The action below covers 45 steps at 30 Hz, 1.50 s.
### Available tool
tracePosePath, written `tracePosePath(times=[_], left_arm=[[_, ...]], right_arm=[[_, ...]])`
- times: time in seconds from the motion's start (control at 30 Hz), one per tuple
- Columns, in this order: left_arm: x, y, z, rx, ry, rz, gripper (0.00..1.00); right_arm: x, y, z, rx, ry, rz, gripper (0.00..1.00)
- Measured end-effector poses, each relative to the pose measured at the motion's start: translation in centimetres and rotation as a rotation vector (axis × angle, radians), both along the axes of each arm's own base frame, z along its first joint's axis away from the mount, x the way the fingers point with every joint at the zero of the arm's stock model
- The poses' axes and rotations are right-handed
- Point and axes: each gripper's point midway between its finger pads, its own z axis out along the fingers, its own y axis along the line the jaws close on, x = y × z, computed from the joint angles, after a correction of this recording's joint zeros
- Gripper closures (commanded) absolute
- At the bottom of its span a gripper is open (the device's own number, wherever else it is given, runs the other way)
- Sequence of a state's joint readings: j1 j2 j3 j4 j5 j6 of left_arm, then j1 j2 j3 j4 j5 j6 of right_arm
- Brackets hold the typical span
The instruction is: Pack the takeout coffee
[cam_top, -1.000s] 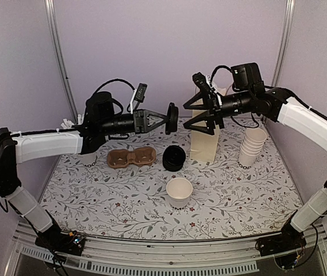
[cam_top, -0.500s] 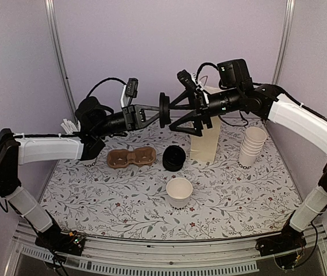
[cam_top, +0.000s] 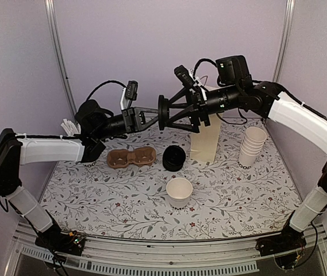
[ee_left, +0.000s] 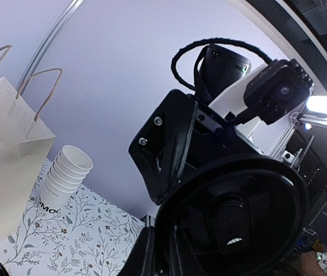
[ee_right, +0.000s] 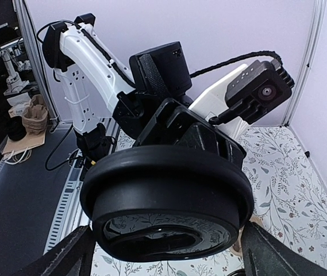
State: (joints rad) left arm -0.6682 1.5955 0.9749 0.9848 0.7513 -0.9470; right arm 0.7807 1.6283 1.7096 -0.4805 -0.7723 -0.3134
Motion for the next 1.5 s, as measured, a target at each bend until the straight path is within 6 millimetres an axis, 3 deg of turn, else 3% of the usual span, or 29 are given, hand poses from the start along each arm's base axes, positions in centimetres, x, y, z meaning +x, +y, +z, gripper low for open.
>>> tracePosePath(times=[0.2, 0.73, 0.83, 1.0, 1.33, 1.5], left_arm=[[0.2, -0.1, -0.4, 0.004, 0.013, 0.0, 0.89], [0.7, 0.0, -0.8, 0.003, 0.026, 0.008, 0.89], [0.7, 0.0, -0.8, 0.003, 0.028, 0.008, 0.88], [0.8, -0.1, -1.1, 0.009, 0.036, 0.011, 0.83], [1.6, 0.2, -2.5, 0.047, 0.078, 0.037, 0.61], [2.6, 1.3, -3.8, 0.136, 0.111, 0.116, 0.59]], right_arm=[[0.3, 0.1, -0.2, -0.005, 0.021, -0.018, 0.15], [0.7, 0.8, -0.4, -0.011, 0.056, -0.039, 0.12], [0.7, 0.9, -0.4, -0.011, 0.056, -0.039, 0.17], [0.8, 1.1, -0.5, -0.012, 0.058, -0.04, 0.28], [1.3, 1.2, -1.1, -0.032, 0.036, -0.066, 0.29], [2.2, 0.4, -2.3, -0.068, 0.005, -0.102, 0.29]])
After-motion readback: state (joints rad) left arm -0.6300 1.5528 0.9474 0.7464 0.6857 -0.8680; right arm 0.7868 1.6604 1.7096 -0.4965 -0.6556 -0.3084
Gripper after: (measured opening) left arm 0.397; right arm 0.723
